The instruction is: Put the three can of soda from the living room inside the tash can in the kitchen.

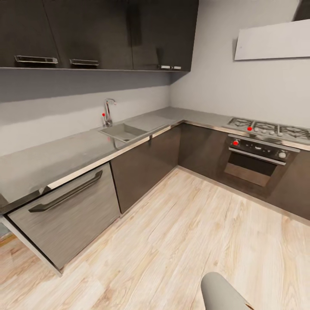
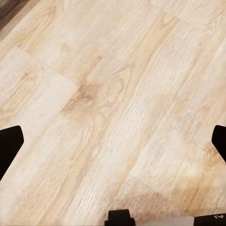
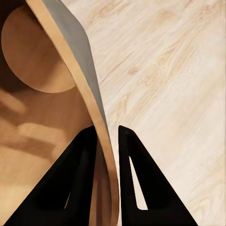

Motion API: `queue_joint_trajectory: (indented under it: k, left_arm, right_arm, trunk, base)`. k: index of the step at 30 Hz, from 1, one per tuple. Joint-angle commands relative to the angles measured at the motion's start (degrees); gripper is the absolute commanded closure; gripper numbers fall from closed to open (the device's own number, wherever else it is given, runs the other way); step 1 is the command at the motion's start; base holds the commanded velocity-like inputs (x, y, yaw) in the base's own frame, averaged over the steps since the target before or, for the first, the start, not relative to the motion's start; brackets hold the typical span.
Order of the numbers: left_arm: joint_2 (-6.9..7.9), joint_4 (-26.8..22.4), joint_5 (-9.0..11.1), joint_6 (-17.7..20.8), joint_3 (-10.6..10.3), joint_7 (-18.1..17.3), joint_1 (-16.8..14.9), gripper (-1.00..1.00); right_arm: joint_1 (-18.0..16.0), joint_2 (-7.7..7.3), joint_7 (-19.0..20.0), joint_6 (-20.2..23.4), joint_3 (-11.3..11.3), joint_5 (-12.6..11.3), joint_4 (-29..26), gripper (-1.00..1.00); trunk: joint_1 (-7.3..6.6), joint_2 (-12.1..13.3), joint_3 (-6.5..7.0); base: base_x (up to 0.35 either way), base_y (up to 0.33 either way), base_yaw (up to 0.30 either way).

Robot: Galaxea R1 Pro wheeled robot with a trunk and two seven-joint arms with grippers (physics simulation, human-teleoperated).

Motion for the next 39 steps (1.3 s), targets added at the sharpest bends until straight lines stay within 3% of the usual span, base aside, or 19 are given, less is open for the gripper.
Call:
queue_joint_trajectory:
  k: [1,14,17,22,39]
  left_arm:
    - [-0.01,0.03,0.02,-0.04,-0.01,0.00,0.01,-1.00]
    - [-0.02,0.07,0.04,-0.16,-0.02,0.00,0.07,-1.00]
    - [-0.02,0.07,-0.02,-0.16,-0.06,0.00,0.07,-1.00]
    - [-0.02,0.07,-0.03,-0.16,-0.10,0.00,0.07,-1.00]
    - [-0.06,0.07,0.03,-0.08,-0.02,0.00,0.07,-1.00]
  right_arm:
    - [-0.02,0.04,0.27,-0.14,-0.15,-0.06,-0.08,1.00]
    - [-0.02,0.76,-0.78,0.17,-0.40,-0.23,-0.37,1.00]
    - [-0.02,0.78,-0.72,0.20,-2.99,-0.80,-0.35,1.00]
    - [-0.02,0.79,-0.66,0.22,-5.12,-1.10,-0.32,1.00]
    - [-0.03,0.71,-0.67,0.22,-6.38,-1.29,-0.25,1.00]
  trunk:
    - [0.00,0.00,0.00]
    - [0.00,0.00,0.00]
    - [0.00,0.00,0.00]
    - [0.00,0.00,0.00]
    - [0.22,-0.40,-0.18]
  base:
    - [0.000,0.000,0.000]
    - [0.000,0.000,-0.041]
    - [0.000,0.000,-0.214]
    - [0.000,0.000,-0.238]
    - [0.000,0.000,-0.250]
